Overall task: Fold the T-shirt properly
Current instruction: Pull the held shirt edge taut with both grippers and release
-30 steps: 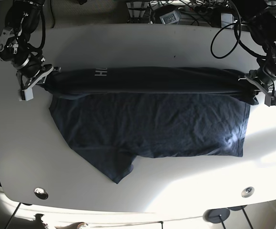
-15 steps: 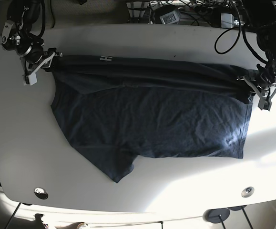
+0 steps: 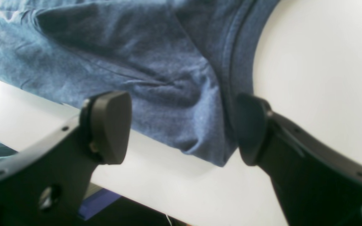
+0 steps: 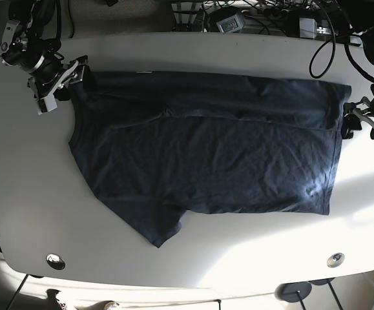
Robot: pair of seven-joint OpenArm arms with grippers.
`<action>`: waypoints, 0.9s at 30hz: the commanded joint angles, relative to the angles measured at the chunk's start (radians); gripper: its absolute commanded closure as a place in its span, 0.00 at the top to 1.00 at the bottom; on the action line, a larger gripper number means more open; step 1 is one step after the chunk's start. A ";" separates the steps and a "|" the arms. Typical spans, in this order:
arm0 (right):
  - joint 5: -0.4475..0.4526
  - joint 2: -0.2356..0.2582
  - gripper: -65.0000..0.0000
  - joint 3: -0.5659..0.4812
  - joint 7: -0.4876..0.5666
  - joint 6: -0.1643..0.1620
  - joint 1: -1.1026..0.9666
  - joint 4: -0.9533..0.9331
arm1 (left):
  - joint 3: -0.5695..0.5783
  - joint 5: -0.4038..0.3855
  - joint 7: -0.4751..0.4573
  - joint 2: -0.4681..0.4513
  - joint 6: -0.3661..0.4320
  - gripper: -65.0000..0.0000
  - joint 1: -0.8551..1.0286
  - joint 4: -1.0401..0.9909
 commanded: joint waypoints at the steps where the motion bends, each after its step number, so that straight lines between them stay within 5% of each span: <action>1: 0.009 0.016 0.75 0.008 0.024 0.000 -0.012 0.014 | -0.012 -0.006 -0.016 -0.018 0.008 0.80 0.033 0.012; 7: -0.097 -0.029 0.75 0.008 0.041 -0.043 0.001 -0.059 | -0.010 0.187 -0.157 0.048 0.002 0.62 0.062 -0.063; 13: -0.290 -0.092 0.73 0.003 0.092 0.003 0.054 -0.141 | -0.010 0.212 -0.221 0.089 0.002 0.60 0.062 -0.073; 19: -0.319 -0.101 0.21 0.000 0.161 0.023 0.057 -0.245 | -0.010 0.217 -0.261 0.092 0.005 0.60 0.060 -0.116; 23: -0.319 -0.101 0.17 -0.002 0.164 0.023 0.057 -0.253 | -0.005 0.217 -0.263 0.092 0.002 0.60 0.059 -0.200; 25: -0.321 -0.101 0.06 -0.002 0.164 0.023 0.057 -0.249 | -0.001 0.218 -0.263 0.092 0.000 0.60 0.062 -0.224; 27: -0.325 -0.099 0.04 0.000 0.164 0.023 0.057 -0.249 | 0.008 0.220 -0.260 0.107 0.000 0.47 0.063 -0.244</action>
